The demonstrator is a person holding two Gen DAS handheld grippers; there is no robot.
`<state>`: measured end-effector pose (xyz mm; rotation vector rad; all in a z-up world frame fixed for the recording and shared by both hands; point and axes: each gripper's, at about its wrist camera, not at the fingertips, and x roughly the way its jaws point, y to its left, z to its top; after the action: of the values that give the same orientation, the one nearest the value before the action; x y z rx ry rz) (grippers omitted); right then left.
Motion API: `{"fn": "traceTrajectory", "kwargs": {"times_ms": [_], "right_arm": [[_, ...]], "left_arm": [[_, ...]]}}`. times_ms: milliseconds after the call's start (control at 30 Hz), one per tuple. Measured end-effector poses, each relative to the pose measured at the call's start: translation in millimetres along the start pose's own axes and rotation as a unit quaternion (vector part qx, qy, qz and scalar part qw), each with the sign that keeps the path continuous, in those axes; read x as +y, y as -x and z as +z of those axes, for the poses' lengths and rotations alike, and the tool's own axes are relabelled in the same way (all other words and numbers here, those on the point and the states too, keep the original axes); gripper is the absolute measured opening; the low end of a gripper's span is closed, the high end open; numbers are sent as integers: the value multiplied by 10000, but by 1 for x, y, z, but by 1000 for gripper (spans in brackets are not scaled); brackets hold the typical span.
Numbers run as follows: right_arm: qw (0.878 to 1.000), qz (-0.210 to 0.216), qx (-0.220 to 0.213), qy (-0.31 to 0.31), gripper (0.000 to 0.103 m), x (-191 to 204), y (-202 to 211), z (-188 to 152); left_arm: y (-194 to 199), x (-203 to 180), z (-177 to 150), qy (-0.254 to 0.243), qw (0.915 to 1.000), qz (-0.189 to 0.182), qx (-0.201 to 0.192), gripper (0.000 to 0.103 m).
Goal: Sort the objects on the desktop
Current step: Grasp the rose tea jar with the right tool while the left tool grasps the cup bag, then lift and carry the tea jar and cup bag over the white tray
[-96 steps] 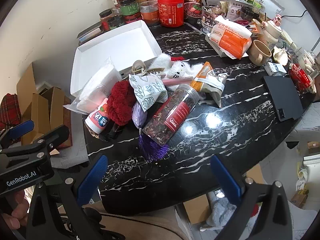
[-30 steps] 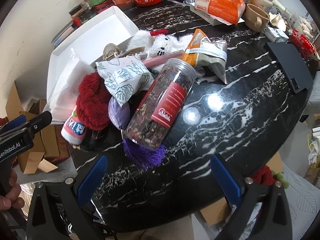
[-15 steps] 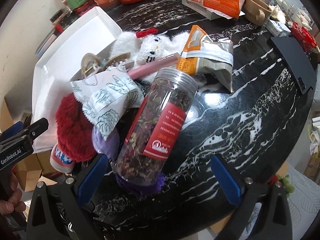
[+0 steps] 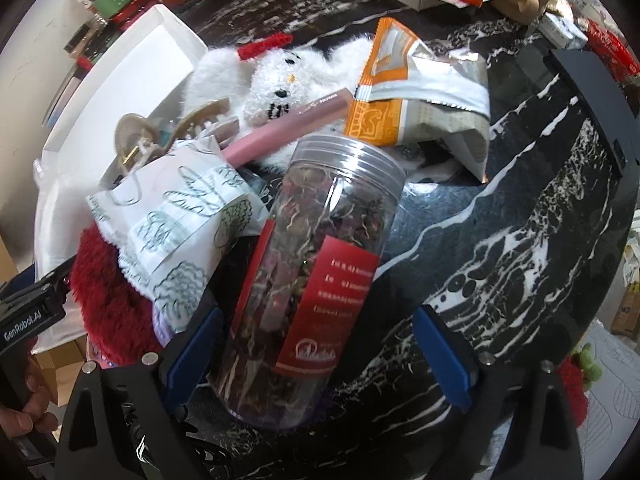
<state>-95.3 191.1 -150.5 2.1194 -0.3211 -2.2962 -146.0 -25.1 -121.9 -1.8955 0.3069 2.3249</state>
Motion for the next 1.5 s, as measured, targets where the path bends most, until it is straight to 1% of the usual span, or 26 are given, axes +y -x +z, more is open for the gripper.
{"fn": "traceTrajectory", "kwargs": {"times_ms": [133,200,267,300,367,433,500,533,567,600,633,733,800,867,1000,1100,1300,1333,1367,1467,1500], "right_arm": [[10000,17,56,-66,93,-2,-8,4],[9999,32,66,-103,91,-3,-11,5],[9999,1,96,-81,88,-2,-14,6],[9999,40,111,-96,85,-2,-16,6],[9998,74,152,-131,83,-2,-19,6],[9998,30,123,-121,82,-1,-20,5],[9999,-24,74,-79,80,1,-20,5],[10000,-45,42,-66,79,1,-19,5],[10000,-63,-4,-46,75,2,-19,5],[10000,-78,-33,-22,68,2,-18,5],[9999,-120,-73,22,67,3,-16,5],[9999,65,-145,-69,65,-3,-13,5],[9996,199,-183,-94,64,-8,-12,4],[9995,233,-189,-91,63,-12,-10,3],[9993,269,-222,-124,62,-17,-5,1],[9991,267,-314,-92,61,-18,5,0],[9985,359,-414,-55,61,-20,26,-2],[9984,369,-433,-45,61,-21,26,-11],[9982,387,-445,-45,61,-20,32,-8],[9977,435,-516,-24,61,-24,45,-11],[9976,457,-524,-23,61,-16,46,-8]], "left_arm": [[-3,-5,0,-120,9999,-90,25,103],[-5,-5,0,-130,9996,-211,109,103],[-8,-3,-2,-73,9992,-354,174,102],[-8,0,-2,-13,9989,-433,177,100],[-10,3,-3,78,9981,-567,231,98],[-14,5,-3,131,9963,-765,364,93],[-17,5,-3,106,9953,-842,473,80],[-18,4,-4,44,9960,-743,491,78],[-18,2,-4,-11,9965,-695,460,76],[-18,1,-5,-45,9967,-680,434,72],[-17,1,-5,-61,9969,-660,415,69],[-15,2,-7,-20,9971,-663,379,56],[-12,3,-8,41,9964,-780,322,41],[-9,4,-10,73,9958,-870,287,36],[-7,4,-12,89,9952,-928,291,32],[1,9,-6,157,9931,-1128,295,31],[16,6,2,64,9932,-1141,215,31],[20,5,2,55,9932,-1144,188,31],[21,-1,7,36,9934,-1136,172,31],[31,-3,6,18,9938,-1105,103,31],[34,-5,6,19,9939,-1101,92,31]]}}
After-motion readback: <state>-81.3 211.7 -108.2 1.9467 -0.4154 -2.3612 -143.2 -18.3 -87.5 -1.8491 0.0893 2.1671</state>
